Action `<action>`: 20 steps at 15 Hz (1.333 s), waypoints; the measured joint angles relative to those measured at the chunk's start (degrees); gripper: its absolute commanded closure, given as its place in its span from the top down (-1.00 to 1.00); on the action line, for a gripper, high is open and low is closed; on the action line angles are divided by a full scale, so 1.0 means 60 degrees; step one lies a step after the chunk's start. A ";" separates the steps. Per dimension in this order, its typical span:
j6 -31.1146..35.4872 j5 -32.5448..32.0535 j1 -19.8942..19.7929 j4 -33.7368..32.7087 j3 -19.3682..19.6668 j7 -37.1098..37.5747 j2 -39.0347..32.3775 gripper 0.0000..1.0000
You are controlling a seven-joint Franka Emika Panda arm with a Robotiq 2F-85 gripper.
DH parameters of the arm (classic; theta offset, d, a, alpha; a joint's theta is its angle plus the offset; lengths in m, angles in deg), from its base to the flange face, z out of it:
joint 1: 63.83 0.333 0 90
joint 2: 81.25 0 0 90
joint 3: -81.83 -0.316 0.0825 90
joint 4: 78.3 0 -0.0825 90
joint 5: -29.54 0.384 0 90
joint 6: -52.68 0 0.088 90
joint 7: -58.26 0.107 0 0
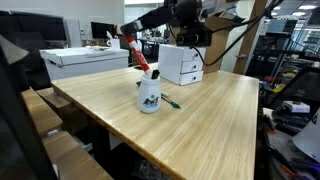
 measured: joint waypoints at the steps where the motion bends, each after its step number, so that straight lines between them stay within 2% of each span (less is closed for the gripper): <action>1: 0.0000 0.0078 -0.0003 -0.0004 0.0030 -0.0047 -0.0036 -0.87; 20: 0.0018 0.0697 -0.0005 0.0213 0.0349 -0.0091 -0.0429 -0.88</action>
